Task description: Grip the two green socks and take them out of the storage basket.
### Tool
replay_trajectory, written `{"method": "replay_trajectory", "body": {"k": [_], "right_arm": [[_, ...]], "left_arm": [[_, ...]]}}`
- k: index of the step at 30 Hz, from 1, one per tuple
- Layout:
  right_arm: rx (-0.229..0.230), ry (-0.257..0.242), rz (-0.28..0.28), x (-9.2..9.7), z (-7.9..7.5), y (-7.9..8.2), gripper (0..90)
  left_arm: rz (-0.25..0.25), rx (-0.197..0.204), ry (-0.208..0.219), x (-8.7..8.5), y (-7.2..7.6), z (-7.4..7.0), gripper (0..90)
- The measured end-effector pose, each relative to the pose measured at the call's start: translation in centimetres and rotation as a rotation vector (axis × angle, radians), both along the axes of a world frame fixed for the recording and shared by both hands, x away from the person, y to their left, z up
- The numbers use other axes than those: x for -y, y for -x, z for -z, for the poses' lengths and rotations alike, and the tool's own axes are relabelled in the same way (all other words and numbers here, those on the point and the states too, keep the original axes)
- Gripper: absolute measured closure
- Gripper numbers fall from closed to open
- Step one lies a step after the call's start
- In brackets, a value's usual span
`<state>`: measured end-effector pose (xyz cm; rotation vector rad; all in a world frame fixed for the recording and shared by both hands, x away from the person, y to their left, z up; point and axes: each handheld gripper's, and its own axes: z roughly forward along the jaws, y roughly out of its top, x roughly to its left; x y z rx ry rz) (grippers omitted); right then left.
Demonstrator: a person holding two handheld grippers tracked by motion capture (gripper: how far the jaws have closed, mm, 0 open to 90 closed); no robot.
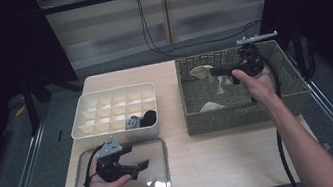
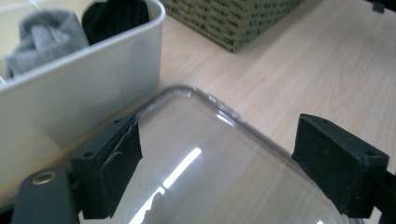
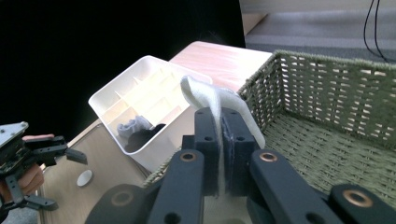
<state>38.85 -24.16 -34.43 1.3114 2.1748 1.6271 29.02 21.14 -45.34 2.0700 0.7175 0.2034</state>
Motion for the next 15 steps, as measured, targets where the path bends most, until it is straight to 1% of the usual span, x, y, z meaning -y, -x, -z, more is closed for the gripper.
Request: {"method": "replay_trajectory", "body": {"k": [1,2,3,5,6,9,13,15], "right_arm": [[0.003,-0.006,-0.003,0.0,-0.1,0.1,86.3],[0.009,-0.010,-0.006,0.0,-0.3,0.3,86.3],[0.013,-0.014,-0.008,0.0,-0.4,0.5,86.3],[0.016,-0.019,-0.016,-0.1,-0.7,0.9,86.3],[0.015,-0.019,-0.012,-0.1,-0.8,1.0,86.4],[0.020,-0.028,-0.014,-0.1,-1.0,1.4,86.4],[0.010,-0.021,0.002,-0.1,-1.5,2.0,86.5],[0.018,-0.021,0.003,0.0,-1.7,2.3,86.6]], "left_arm": [[-0.007,0.007,0.015,0.2,-0.1,-0.1,15.1],[-0.003,0.011,0.018,0.3,-0.3,-0.1,15.4],[0.001,0.005,0.021,0.5,-0.5,-0.1,15.4],[0.013,0.008,0.014,1.0,-0.5,-0.1,15.3],[0.025,0.007,0.017,1.3,-0.5,-0.1,15.3],[0.048,0.019,-0.004,1.7,-0.1,-0.2,15.5],[0.059,0.003,-0.004,1.8,0.0,0.2,15.8],[0.056,-0.009,-0.007,1.9,-0.2,0.4,16.0]]}}
